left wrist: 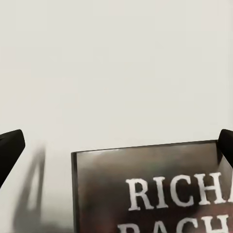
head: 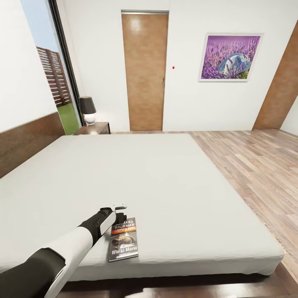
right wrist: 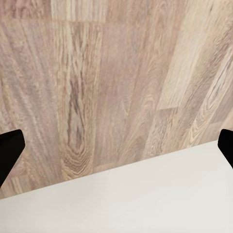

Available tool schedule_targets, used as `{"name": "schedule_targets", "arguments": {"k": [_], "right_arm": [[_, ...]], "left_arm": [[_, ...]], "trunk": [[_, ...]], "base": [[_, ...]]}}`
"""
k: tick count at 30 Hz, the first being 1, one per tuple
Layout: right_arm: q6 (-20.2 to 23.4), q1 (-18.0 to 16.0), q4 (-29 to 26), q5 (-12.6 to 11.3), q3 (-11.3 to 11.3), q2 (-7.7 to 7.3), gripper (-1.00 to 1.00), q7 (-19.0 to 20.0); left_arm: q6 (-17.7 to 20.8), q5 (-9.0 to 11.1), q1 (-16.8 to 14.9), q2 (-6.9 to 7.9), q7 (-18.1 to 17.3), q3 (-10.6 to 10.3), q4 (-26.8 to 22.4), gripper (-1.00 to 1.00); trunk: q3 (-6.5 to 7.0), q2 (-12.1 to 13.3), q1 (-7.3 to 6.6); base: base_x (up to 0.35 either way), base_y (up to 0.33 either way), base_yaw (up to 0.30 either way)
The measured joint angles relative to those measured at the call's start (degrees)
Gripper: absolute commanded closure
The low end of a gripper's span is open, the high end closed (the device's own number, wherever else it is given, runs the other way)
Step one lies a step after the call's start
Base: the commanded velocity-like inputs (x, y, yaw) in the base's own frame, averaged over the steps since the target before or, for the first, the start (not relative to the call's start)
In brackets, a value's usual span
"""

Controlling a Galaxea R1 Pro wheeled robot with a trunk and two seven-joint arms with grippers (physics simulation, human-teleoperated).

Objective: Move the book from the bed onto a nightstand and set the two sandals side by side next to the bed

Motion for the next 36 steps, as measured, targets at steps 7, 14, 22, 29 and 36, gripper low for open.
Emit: {"name": "schedule_targets", "arguments": {"k": [7, 14, 22, 29, 36], "right_arm": [[0.0, 0.0, 0.0, 0.0, 0.0, 0.00, -1.00, 0.0], [0.0, 0.0, 0.0, 0.0, 0.0, 0.00, -1.00, 0.0], [0.0, 0.0, 0.0, 0.0, 0.0, 0.00, -1.00, 0.0], [0.0, 0.0, 0.0, 0.0, 0.0, 0.00, -1.00, 0.0], [0.0, 0.0, 0.0, 0.0, 0.1, 0.00, -1.00, 0.0]], "left_arm": [[0.0, -0.1, 0.0, -0.01, -0.1, 0.0, 0.0, -1.00], [0.0, -0.2, 0.0, -0.02, -0.1, 0.1, 0.0, -1.00], [0.0, -0.2, 0.0, -0.03, -0.1, 0.1, 0.1, -1.00], [0.0, -0.1, 0.0, -0.03, -0.1, 0.1, 0.1, -1.00], [0.0, -0.1, 0.0, -0.03, -0.1, 0.1, 0.1, -1.00]], "trunk": [[0.00, 0.0, 0.01], [0.00, 0.0, 0.01], [0.00, 0.0, 0.00], [0.00, 0.0, 0.00], [0.00, 0.0, 0.00]], "base": [[-0.016, 0.000, 0.000], [-0.094, 0.000, 0.000], [-0.032, 0.000, 0.000], [-0.007, 0.000, 0.000], [-0.002, 0.000, 0.000]]}}
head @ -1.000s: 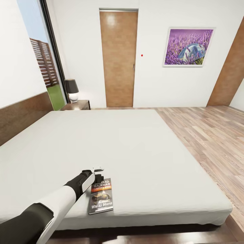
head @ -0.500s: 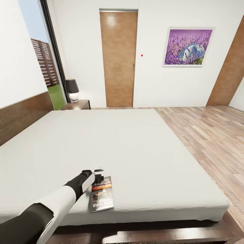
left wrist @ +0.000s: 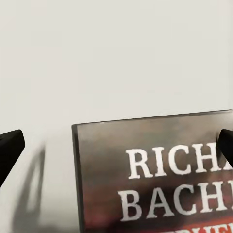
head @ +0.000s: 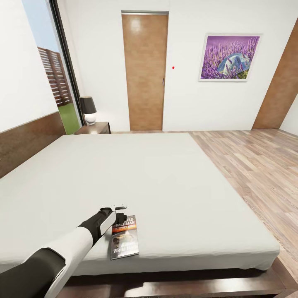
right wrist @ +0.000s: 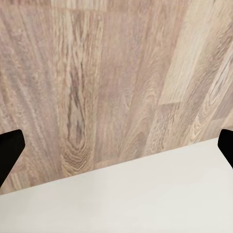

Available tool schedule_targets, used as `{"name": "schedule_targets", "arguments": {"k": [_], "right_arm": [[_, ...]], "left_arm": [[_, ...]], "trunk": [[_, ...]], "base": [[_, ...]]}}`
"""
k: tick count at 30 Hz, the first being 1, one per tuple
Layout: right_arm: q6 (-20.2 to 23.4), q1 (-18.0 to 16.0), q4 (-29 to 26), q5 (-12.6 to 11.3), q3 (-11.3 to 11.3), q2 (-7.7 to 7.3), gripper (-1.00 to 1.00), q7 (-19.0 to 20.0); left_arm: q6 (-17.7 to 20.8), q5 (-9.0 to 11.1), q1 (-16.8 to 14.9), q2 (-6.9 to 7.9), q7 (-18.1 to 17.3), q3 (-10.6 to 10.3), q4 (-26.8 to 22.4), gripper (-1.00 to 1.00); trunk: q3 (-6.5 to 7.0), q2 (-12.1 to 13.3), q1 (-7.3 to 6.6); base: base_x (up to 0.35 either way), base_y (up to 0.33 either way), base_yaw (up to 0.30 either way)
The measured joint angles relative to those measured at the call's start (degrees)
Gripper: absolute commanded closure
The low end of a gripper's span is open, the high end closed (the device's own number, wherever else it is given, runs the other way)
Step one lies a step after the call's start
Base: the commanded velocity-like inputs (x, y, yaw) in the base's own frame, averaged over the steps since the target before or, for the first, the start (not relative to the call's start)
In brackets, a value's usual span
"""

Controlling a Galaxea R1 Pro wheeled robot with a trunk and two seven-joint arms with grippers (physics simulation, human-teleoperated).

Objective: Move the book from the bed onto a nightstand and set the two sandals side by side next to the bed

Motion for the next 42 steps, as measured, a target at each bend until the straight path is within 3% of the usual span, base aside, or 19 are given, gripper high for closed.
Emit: {"name": "schedule_targets", "arguments": {"k": [42], "right_arm": [[0.0, 0.0, 0.0, 0.1, 0.0, 0.03, -1.00, 0.0]], "left_arm": [[0.0, -0.3, 0.0, 0.01, -0.3, -0.1, 0.1, -1.00]], "trunk": [[0.00, 0.0, 0.00]], "base": [[-0.029, 0.000, 0.000]]}}
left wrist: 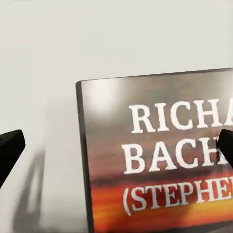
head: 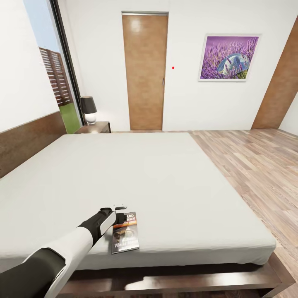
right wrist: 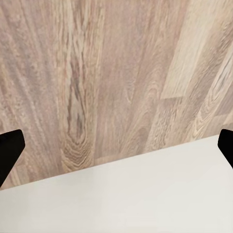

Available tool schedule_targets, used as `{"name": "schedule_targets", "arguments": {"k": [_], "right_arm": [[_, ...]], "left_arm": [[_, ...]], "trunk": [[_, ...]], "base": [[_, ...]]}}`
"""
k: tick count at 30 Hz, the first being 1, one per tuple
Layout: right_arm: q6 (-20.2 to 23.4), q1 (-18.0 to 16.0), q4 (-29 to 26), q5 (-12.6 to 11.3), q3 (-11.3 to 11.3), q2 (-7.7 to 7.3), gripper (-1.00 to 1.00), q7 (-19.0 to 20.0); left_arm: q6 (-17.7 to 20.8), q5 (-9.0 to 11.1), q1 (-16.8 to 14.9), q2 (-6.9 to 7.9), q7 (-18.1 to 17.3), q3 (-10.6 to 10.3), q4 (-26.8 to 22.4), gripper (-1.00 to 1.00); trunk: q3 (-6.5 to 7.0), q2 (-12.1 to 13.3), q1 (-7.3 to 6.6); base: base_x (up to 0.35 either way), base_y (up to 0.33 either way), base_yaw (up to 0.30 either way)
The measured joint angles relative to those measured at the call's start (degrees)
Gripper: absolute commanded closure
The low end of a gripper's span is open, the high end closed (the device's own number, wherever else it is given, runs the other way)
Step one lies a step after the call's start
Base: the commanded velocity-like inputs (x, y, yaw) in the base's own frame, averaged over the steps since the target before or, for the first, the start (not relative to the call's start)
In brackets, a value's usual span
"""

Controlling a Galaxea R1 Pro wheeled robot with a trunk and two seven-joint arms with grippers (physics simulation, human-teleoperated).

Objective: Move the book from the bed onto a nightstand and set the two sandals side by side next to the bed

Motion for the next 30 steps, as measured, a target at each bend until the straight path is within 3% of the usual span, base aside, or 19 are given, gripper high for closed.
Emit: {"name": "schedule_targets", "arguments": {"k": [23, 30], "right_arm": [[0.0, 0.0, 0.0, 0.0, 0.0, -0.02, -1.00, 0.0], [0.0, 0.0, 0.0, 0.0, 0.0, -0.03, -1.00, 0.0]], "left_arm": [[-0.4, 0.7, 0.1, 0.09, -0.2, -0.1, 0.0, -1.00], [-2.2, 0.6, 0.1, 0.15, -0.3, -0.1, 0.0, -1.00]], "trunk": [[-0.02, 0.0, 0.00], [-0.02, 0.0, 0.01]], "base": [[0.000, 0.000, 0.000], [0.000, 0.000, 0.000]]}}
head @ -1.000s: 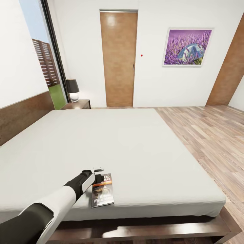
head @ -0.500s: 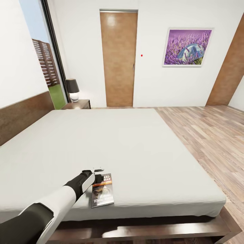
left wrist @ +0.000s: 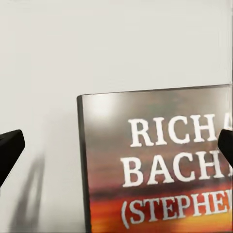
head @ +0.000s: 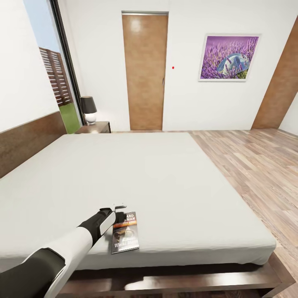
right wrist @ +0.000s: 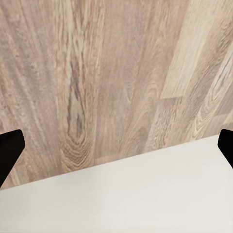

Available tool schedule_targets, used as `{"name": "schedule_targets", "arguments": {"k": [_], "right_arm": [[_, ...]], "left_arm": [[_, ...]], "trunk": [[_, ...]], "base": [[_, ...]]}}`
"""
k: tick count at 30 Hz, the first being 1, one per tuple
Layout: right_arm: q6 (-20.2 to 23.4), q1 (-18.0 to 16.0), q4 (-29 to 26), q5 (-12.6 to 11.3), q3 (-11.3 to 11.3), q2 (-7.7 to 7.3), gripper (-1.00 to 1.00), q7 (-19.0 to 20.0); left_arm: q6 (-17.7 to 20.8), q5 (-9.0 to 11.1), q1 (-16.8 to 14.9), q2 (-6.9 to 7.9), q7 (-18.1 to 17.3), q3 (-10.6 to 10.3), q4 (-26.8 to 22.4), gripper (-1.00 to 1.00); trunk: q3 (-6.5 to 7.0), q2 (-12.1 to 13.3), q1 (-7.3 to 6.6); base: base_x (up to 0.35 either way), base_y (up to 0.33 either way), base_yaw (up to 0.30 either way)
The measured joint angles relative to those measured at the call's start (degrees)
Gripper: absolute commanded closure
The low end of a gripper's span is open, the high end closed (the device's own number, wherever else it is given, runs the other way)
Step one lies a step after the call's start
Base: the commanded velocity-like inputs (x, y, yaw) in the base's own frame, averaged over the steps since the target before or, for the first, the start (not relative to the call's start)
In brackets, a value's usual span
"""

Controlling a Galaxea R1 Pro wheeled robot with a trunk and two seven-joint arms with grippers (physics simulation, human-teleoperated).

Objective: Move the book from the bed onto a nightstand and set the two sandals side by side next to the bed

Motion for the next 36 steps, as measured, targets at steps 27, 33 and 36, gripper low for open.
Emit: {"name": "schedule_targets", "arguments": {"k": [27, 33, 36], "right_arm": [[0.0, 0.0, 0.0, 0.0, 0.0, 0.00, -1.00, 0.0], [0.0, 0.0, 0.0, 0.0, 0.0, 0.00, -1.00, 0.0], [0.0, 0.0, 0.0, 0.0, 0.0, 0.00, -1.00, 0.0]], "left_arm": [[-2.5, 0.0, 0.0, 0.24, 0.0, -0.1, -0.8, -1.00], [-2.4, 0.0, 0.0, 0.32, -0.1, -0.1, -1.2, -1.00], [-2.4, 0.0, 0.0, 0.34, -0.1, -0.1, -1.3, -1.00]], "trunk": [[0.00, 0.0, 0.00], [0.00, 0.0, 0.00], [0.00, 0.0, 0.00]], "base": [[0.000, 0.000, 0.000], [0.000, 0.000, 0.000], [0.000, 0.000, 0.000]]}}
